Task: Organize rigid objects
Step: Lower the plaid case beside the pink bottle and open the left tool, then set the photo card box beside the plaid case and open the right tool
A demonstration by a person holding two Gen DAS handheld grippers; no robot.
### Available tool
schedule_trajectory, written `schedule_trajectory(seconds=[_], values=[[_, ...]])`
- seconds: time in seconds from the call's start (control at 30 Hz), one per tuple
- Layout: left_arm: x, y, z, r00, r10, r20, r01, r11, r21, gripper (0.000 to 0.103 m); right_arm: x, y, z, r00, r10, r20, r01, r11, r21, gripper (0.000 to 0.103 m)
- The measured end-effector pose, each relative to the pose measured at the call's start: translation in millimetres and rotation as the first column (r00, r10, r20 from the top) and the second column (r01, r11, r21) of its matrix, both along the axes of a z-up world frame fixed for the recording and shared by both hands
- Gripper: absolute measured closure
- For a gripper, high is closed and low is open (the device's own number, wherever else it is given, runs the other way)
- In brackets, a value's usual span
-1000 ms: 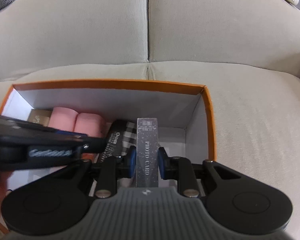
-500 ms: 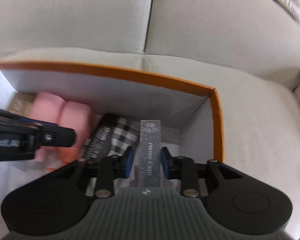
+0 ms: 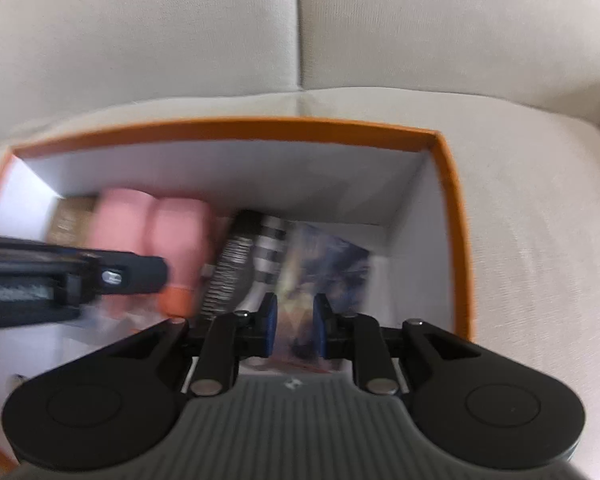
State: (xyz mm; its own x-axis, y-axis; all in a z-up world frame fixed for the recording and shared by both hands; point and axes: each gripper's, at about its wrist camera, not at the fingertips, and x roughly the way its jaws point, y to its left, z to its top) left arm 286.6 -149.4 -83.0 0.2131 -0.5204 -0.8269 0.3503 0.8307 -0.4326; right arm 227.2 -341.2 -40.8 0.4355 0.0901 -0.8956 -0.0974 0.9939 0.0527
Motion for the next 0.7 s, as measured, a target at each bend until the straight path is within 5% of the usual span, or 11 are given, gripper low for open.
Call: schedule_trajectory(seconds=[0.2, 0.53, 0.63, 0.7], values=[[1, 0, -1, 1.000, -0.003, -0.004, 0.003, 1.000, -0.003, 0.076, -7, 13, -10, 0.995, 0.084, -0.061, -0.086, 0.996, -0.038, 0.081], [-3, -3, -8, 1.000, -0.012, -0.027, 0.012, 1.000, -0.010, 0.076, -11, 4, -5, 0.991, 0.082, -0.104, -0.073, 0.993, 0.090, 0.085], [-5, -3, -8, 0.999, -0.020, -0.034, 0.019, 1.000, -0.012, 0.076, -4, 7, -5, 0.994, 0.080, -0.069, -0.084, 0.995, -0.057, 0.080], [-7, -4, -8, 0.998, -0.033, -0.044, 0.032, 0.999, -0.020, 0.076, 2, 3, -9, 0.995, 0.057, -0.078, -0.061, 0.997, -0.050, 0.080]])
